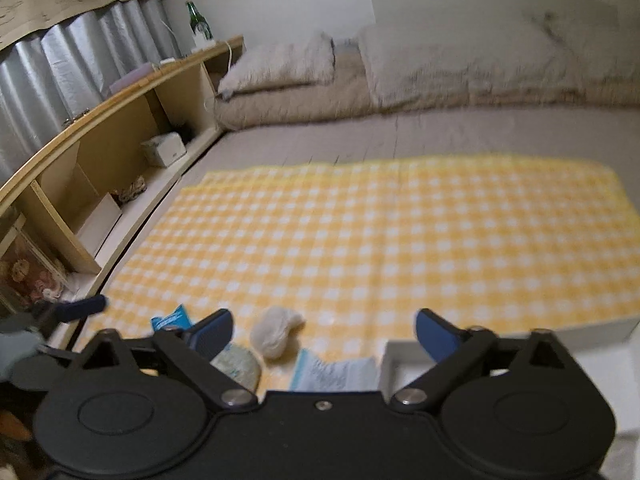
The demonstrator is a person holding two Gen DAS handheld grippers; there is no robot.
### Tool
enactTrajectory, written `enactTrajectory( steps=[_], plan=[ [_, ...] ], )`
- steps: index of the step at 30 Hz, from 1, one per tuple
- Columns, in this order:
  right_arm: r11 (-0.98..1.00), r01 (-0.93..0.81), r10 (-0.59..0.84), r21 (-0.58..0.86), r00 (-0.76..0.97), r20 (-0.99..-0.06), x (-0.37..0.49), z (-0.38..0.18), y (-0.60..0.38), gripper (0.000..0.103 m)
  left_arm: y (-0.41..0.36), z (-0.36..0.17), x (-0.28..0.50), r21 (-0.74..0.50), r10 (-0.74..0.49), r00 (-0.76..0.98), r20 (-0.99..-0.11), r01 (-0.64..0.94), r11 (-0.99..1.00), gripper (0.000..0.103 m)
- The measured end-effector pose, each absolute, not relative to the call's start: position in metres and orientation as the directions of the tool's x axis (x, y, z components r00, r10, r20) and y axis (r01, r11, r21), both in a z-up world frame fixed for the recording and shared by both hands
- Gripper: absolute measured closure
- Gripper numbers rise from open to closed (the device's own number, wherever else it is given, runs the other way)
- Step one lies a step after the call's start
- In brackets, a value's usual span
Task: Organize soft objects
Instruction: 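Lift both open tools out of the box and move back over the cloth, then grasp the floral pouch with the left tool while the right tool grasps the white-blue packet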
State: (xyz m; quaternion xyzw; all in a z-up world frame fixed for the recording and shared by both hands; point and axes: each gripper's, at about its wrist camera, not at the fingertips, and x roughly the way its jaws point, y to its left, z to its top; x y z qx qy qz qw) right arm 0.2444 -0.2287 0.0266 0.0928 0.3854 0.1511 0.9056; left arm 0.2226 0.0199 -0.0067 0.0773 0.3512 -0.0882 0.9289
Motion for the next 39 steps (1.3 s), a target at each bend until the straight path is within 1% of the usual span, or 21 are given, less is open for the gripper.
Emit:
enactTrajectory(
  steps=[6,11,12,18,22,31,39],
  plan=[
    [0.93,-0.203,0.366,0.305,0.57,-0.735,0.256,0.003,-0.207,0.021,0.011,-0.035,0.235,0.132,-0.106,0.698,-0.708,0.279,0.951,0.0],
    [0.927,-0.16,0.373,0.338,0.473,-0.798,0.276,-0.025,-0.192,0.028,0.007,-0.055,0.242,0.163,-0.103,0.66,-0.744,0.33,0.93,0.0],
    [0.93,-0.153,0.367,0.335,0.462,-0.807,0.28,-0.03,-0.19,0.03,0.006,-0.059,0.243,0.168,-0.101,0.65,-0.754,0.339,0.926,0.001],
    [0.953,-0.11,0.303,0.283,0.41,-0.86,0.301,-0.057,-0.182,0.035,0.011,-0.078,0.253,0.184,-0.087,0.608,-0.789,0.369,0.911,0.004],
    [0.966,-0.119,0.259,0.23,0.407,-0.876,0.31,-0.068,-0.175,0.039,0.013,-0.087,0.258,0.193,-0.075,0.596,-0.8,0.373,0.907,0.004],
    [0.979,-0.14,0.192,0.149,0.373,-0.908,0.325,-0.089,-0.16,0.041,0.015,-0.1,0.266,0.201,-0.067,0.581,-0.811,0.384,0.901,0.004],
    [0.979,-0.182,0.155,0.091,0.377,-0.913,0.332,-0.11,-0.146,0.038,0.014,-0.104,0.271,0.203,-0.065,0.578,-0.814,0.387,0.899,0.004]
  ],
)
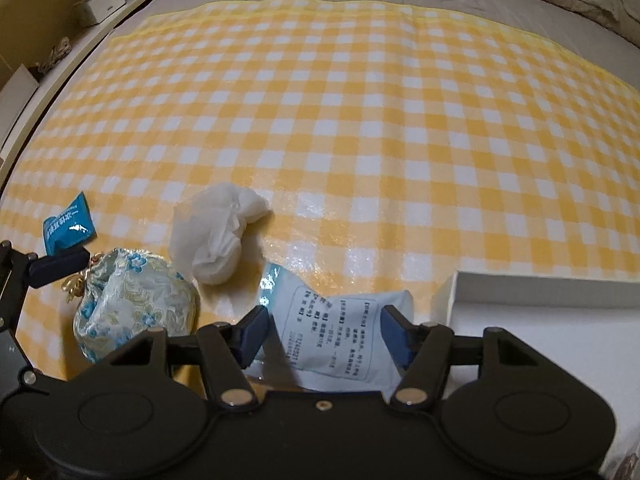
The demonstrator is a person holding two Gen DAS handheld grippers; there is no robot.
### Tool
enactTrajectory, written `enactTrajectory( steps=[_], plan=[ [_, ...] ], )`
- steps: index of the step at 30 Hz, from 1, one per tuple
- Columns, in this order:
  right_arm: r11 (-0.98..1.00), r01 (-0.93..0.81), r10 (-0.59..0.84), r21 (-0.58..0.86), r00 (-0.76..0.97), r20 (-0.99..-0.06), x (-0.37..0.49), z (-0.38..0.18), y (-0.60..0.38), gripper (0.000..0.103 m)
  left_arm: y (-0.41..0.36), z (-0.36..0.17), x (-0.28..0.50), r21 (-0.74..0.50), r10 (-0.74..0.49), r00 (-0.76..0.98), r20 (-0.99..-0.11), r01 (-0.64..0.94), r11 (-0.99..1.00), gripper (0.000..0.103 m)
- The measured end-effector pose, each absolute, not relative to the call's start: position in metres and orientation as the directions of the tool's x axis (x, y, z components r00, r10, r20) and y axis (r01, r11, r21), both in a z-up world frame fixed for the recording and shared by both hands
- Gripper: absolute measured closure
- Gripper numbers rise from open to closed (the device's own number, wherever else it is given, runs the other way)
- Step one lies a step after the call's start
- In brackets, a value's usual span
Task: Organize soft objects
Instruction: 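Grasp the floral pouch with the left tool while the right tool grasps the white-blue packet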
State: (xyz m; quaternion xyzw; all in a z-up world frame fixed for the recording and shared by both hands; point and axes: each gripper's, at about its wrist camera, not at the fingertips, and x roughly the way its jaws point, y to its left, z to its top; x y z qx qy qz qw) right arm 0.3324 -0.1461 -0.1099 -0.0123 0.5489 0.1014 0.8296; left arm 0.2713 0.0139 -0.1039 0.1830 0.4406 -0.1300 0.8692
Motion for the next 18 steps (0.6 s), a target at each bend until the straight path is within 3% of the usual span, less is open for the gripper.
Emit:
enactTrajectory(
  steps=[5,7,15,18],
  plan=[
    [0.965,-0.259,0.128,0.029,0.374,-0.919,0.328,-0.123,-0.125,0.038,0.016,-0.11,0.276,0.194,-0.057,0.555,-0.83,0.383,0.903,0.008],
    [0.959,-0.281,0.131,0.024,0.368,-0.921,0.328,-0.125,-0.121,0.043,0.018,-0.11,0.278,0.189,-0.055,0.553,-0.831,0.375,0.908,0.011],
    [0.936,-0.353,0.144,-0.003,0.391,-0.909,0.319,-0.123,-0.108,0.074,0.017,-0.109,0.276,0.193,-0.043,0.556,-0.83,0.359,0.913,0.022],
    [0.933,-0.361,0.142,-0.015,0.405,-0.903,0.317,-0.116,-0.113,0.095,0.016,-0.108,0.274,0.19,-0.047,0.554,-0.831,0.362,0.912,0.028]
  ],
)
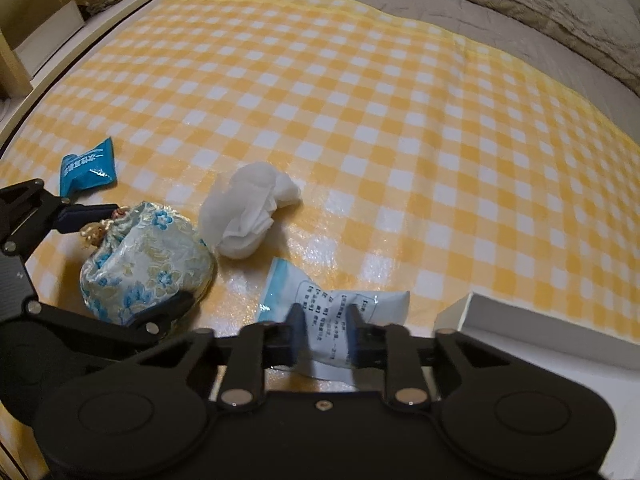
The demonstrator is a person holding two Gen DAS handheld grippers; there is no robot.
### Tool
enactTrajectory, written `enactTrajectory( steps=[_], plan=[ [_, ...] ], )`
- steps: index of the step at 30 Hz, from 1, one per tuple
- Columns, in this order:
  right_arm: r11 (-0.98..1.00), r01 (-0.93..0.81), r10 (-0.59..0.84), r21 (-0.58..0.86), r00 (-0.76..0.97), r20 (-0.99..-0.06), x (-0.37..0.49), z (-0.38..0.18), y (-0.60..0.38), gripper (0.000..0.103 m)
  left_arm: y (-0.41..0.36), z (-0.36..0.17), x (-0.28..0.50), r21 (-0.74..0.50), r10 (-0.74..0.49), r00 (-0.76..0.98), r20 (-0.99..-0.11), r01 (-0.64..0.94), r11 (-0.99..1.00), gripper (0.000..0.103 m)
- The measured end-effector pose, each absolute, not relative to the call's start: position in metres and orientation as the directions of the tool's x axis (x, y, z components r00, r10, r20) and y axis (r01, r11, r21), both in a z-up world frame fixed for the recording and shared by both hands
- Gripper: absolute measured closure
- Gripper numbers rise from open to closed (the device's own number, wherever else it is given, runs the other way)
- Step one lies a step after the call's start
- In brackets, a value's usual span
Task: Organize soft objects
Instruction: 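Grasp the floral pouch with the left tool while the right tool grasps the white-blue packet, then lift the floral pouch and white-blue packet and carry both to the white box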
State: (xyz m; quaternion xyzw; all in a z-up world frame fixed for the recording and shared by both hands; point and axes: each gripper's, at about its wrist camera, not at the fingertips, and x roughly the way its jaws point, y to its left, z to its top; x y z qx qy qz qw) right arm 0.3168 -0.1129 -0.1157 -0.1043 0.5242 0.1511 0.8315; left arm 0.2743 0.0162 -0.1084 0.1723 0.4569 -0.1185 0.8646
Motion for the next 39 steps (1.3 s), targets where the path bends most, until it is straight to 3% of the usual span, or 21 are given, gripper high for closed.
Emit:
enactTrajectory(
  steps=[2,7,12,16,20,22,27,28,30,39],
  plan=[
    [0.935,-0.356,0.15,-0.001,0.397,-0.905,0.32,-0.117,-0.112,0.102,0.016,-0.107,0.275,0.188,-0.051,0.554,-0.831,0.366,0.911,0.029],
    [0.941,-0.335,0.192,0.056,0.389,-0.901,0.323,-0.102,-0.134,0.102,0.019,-0.106,0.275,0.184,-0.055,0.551,-0.832,0.369,0.911,0.03],
    [0.963,-0.265,0.151,0.045,0.393,-0.907,0.329,-0.103,-0.138,0.084,0.024,-0.103,0.272,0.192,-0.036,0.545,-0.838,0.357,0.914,0.031],
    [0.965,-0.257,0.149,0.047,0.393,-0.908,0.327,-0.11,-0.137,0.076,0.031,-0.102,0.271,0.193,-0.024,0.547,-0.837,0.336,0.922,0.031],
    [0.95,-0.296,0.214,0.1,0.384,-0.898,0.325,-0.111,-0.135,0.068,0.035,-0.102,0.27,0.189,-0.02,0.547,-0.837,0.323,0.927,0.031],
    [0.941,-0.297,0.269,0.163,0.362,-0.892,0.325,-0.113,-0.129,0.057,0.036,-0.102,0.27,0.187,-0.02,0.546,-0.838,0.321,0.929,0.031],
    [0.922,-0.266,0.364,0.281,0.347,-0.865,0.334,-0.094,-0.132,0.064,0.039,-0.101,0.271,0.188,-0.011,0.547,-0.837,0.306,0.933,0.031],
    [0.926,-0.251,0.36,0.282,0.359,-0.861,0.335,-0.09,-0.135,0.06,0.04,-0.1,0.27,0.188,-0.011,0.547,-0.837,0.305,0.934,0.031],
    [0.935,-0.223,0.343,0.275,0.382,-0.858,0.336,-0.084,-0.14,0.029,0.039,-0.101,0.27,0.188,-0.011,0.547,-0.837,0.306,0.933,0.031],
    [0.955,-0.238,0.256,0.178,0.357,-0.898,0.339,-0.107,-0.146,0.016,0.041,-0.101,0.269,0.19,-0.01,0.548,-0.837,0.308,0.932,0.031]
  ],
)
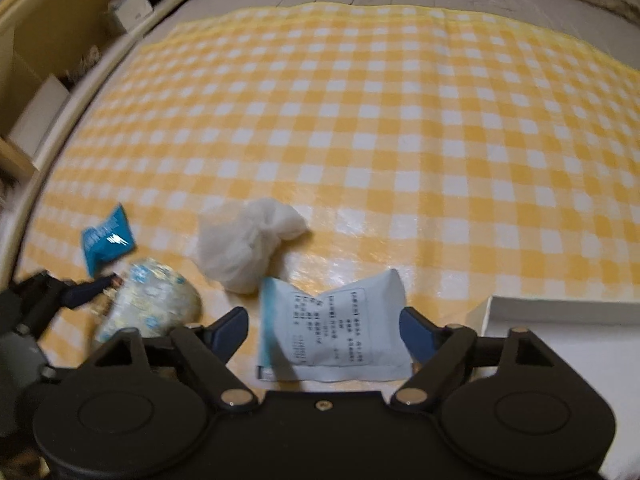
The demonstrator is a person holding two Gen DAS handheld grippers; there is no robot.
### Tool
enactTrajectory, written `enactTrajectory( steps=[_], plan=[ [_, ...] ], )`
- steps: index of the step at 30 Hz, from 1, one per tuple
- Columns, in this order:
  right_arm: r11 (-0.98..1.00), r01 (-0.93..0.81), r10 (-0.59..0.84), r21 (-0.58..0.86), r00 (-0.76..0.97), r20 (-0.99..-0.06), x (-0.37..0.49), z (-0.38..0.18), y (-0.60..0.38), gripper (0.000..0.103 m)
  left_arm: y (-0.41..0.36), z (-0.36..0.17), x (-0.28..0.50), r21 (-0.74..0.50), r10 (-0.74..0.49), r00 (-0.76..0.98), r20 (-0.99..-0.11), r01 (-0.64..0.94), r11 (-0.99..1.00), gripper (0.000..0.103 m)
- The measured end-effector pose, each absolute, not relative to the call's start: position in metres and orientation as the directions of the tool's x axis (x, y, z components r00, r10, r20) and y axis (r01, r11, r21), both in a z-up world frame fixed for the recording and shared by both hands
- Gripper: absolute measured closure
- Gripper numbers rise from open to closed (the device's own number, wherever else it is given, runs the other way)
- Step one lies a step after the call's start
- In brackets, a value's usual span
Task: Organize soft objects
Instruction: 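Lift the floral pouch and white-blue packet and carry both to the white box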
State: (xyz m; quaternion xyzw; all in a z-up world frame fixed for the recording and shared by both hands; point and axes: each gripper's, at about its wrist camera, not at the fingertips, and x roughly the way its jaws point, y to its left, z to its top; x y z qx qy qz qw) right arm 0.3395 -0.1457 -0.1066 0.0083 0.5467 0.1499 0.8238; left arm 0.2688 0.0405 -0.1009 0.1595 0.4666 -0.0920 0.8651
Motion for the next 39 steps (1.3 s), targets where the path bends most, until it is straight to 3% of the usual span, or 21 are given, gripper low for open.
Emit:
enactTrajectory(
  steps=[5,11,16,19,23,39],
  plan=[
    [0.944,-0.279,0.268,0.175,0.342,-0.901,0.338,-0.122,-0.135,0.007,0.039,-0.101,0.269,0.188,-0.015,0.548,-0.836,0.312,0.931,0.033],
    [0.944,-0.306,0.236,0.126,0.358,-0.904,0.334,-0.128,-0.119,0.006,0.037,-0.1,0.269,0.169,-0.041,0.543,-0.839,0.331,0.928,0.04],
    [0.946,-0.312,0.21,0.092,0.37,-0.905,0.337,-0.129,-0.117,0.014,0.039,-0.097,0.264,0.153,-0.054,0.544,-0.837,0.329,0.932,0.042],
    [0.937,-0.344,0.201,0.063,0.383,-0.902,0.336,-0.13,-0.11,0.028,0.041,-0.094,0.263,0.144,-0.056,0.547,-0.835,0.316,0.938,0.043],
    [0.932,-0.354,0.217,0.075,0.383,-0.898,0.337,-0.125,-0.11,0.033,0.042,-0.088,0.261,0.131,-0.063,0.558,-0.827,0.3,0.945,0.044],
    [0.917,-0.39,0.288,0.086,0.497,-0.819,0.306,-0.061,-0.147,0.035,0.044,-0.037,0.25,0.079,-0.077,0.682,-0.727,0.195,0.978,0.044]
  ],
)
